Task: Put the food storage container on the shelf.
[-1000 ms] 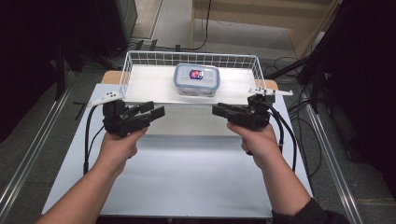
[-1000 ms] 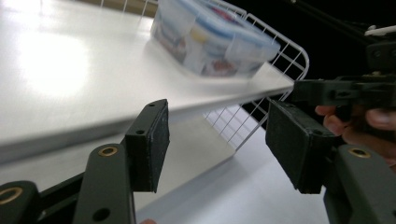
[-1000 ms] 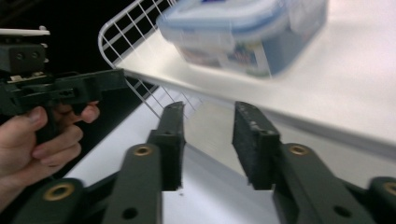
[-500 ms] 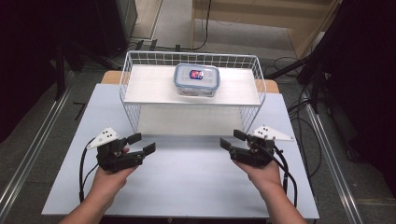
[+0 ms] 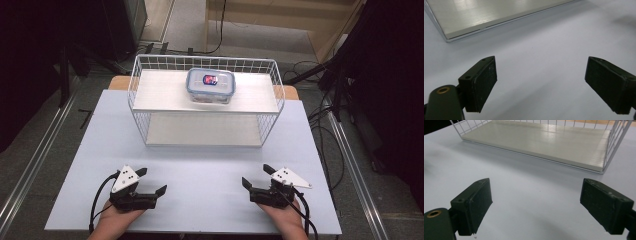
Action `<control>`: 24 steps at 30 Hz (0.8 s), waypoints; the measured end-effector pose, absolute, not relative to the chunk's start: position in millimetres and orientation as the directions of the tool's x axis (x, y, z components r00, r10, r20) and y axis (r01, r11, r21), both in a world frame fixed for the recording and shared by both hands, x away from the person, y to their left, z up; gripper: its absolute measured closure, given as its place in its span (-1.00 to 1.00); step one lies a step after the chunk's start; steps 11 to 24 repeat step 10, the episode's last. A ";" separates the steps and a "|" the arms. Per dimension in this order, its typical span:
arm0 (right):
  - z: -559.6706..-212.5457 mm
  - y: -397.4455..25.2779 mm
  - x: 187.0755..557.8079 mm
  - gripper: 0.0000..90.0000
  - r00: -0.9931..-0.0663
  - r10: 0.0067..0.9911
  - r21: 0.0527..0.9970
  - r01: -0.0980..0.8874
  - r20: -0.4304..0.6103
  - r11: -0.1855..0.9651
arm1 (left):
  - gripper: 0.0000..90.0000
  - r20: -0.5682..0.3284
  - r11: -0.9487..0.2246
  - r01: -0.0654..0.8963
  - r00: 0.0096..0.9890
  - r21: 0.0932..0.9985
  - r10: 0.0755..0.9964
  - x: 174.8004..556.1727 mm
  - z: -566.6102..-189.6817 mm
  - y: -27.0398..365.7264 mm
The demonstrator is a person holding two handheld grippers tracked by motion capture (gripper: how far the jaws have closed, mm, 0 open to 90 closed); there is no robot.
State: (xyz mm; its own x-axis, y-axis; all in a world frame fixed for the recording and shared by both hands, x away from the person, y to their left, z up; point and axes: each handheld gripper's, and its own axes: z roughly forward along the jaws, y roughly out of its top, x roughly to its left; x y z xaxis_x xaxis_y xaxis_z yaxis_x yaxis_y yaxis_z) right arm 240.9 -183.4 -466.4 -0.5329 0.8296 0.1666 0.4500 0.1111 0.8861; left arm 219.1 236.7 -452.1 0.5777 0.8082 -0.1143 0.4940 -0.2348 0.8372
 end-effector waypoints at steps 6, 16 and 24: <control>-466.0 -184.4 243.0 -0.76 -0.530 0.827 0.888 0.452 0.189 0.087 | -0.76 -0.110 -0.227 0.487 0.569 0.843 0.815 219.5 -451.4 240.5; -464.0 -186.4 241.6 -0.76 -0.527 0.827 0.891 0.448 0.196 0.074 | -0.75 -0.123 -0.209 0.488 0.563 0.848 0.817 218.7 -449.4 243.3; -464.0 -186.4 241.6 -0.76 -0.527 0.827 0.891 0.448 0.196 0.074 | -0.75 -0.123 -0.209 0.488 0.563 0.848 0.817 218.7 -449.4 243.3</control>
